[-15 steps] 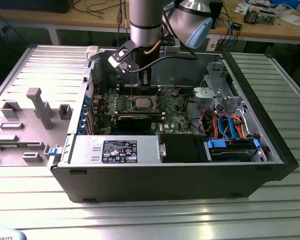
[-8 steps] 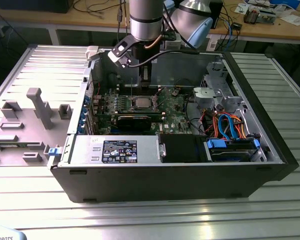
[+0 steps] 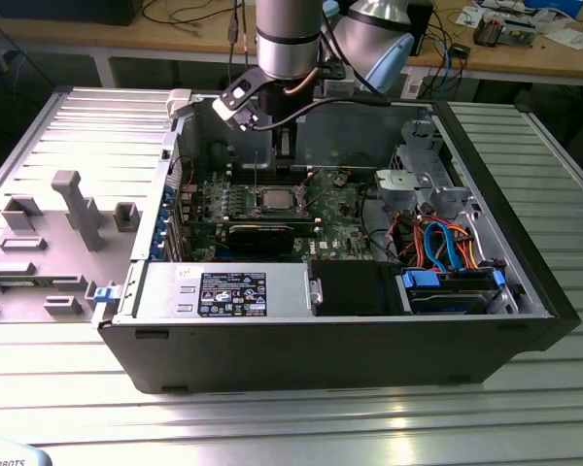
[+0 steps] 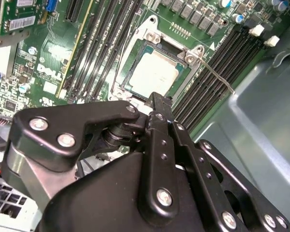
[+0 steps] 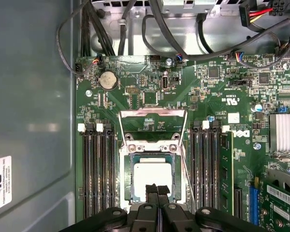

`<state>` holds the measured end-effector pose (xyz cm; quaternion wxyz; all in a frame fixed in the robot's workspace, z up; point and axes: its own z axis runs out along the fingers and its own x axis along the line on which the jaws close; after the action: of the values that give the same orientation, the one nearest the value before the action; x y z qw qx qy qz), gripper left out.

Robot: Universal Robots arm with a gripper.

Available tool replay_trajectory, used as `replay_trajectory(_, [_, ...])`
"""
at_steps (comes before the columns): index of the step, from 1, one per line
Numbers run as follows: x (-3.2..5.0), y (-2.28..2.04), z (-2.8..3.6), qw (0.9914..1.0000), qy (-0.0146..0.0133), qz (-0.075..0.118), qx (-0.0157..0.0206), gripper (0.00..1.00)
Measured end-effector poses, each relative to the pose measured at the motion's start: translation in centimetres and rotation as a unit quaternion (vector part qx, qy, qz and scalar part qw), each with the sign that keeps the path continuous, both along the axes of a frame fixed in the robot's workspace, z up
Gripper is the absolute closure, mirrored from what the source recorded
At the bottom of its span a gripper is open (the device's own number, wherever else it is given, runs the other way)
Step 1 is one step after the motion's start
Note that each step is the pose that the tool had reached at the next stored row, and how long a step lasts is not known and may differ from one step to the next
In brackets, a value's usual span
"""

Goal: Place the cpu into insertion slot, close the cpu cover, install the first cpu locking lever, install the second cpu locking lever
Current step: 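Close the cpu cover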

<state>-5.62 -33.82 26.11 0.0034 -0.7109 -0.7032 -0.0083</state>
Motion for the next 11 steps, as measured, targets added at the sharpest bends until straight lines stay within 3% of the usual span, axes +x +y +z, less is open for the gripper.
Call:
replay_trajectory(2, [0.3, 0.0, -0.01, 0.99997, 0.0081, 0.0, 0.0001, 0.89])
replay_trajectory(3, [0.34, -0.01, 0.0, 0.99995, 0.0096, 0.0, -0.0001, 0.89])
replay_trajectory(6, [0.4, 0.0, 0.04, 0.99993, 0.0117, 0.0, -0.0001, 0.89])
replay_trajectory(11, [0.4, 0.0, 0.8, 0.99993, 0.0116, 0.0, 0.0001, 0.89])
